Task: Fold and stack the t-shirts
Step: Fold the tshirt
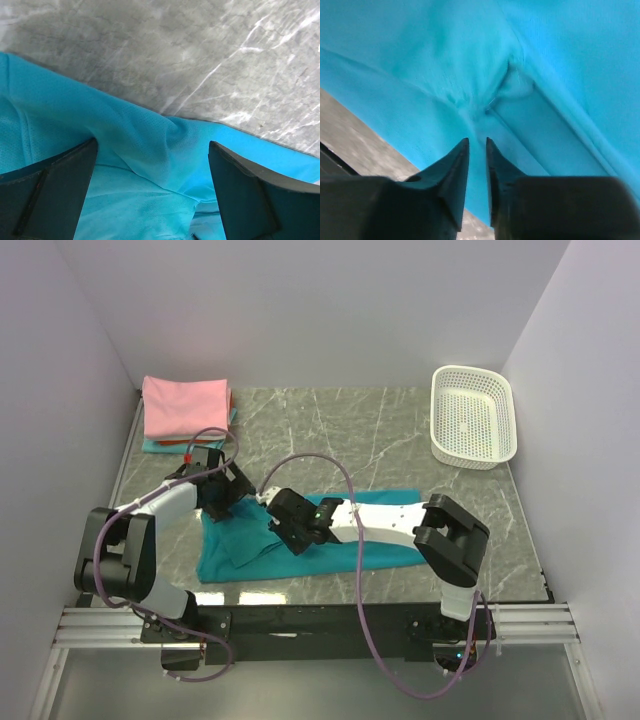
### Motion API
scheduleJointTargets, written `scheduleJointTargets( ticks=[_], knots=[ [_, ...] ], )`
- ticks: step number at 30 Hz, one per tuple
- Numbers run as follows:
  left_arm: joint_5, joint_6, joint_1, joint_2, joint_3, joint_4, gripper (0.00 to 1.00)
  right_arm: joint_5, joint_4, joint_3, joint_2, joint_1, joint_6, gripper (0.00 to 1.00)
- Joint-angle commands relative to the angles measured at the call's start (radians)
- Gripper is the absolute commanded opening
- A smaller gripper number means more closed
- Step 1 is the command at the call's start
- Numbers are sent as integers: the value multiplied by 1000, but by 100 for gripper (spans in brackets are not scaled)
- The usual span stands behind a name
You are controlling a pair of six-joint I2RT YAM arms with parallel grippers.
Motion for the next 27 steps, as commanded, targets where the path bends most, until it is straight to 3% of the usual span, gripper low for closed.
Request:
scheduleJointTargets(
  ticks=[1,4,6,8,12,20,27],
  knots=[
    [-60,44,9,-34,-2,-69,99,31,-32,-21,-69,8,25,33],
    [-71,53,9,-62,10,-90,99,59,-40,-33,-112,8,42,46],
    [-72,53,7,-82,17,-113,100,126,-41,-50,-154,5,63,64],
    [-74,46,0,-124,23,-118,99,190,-38,-70,-229,-5,85,70],
    [-100,23,-25,-193,35,-162,99,212,-23,-122,-341,-92,145,89],
    [-89,-81,-175,-296,-48,-169,99,31,75,-323,-444,-510,289,91],
    [24,-123,-206,-266,-204,27,99,-98,164,-365,-307,-664,324,92]
  ],
)
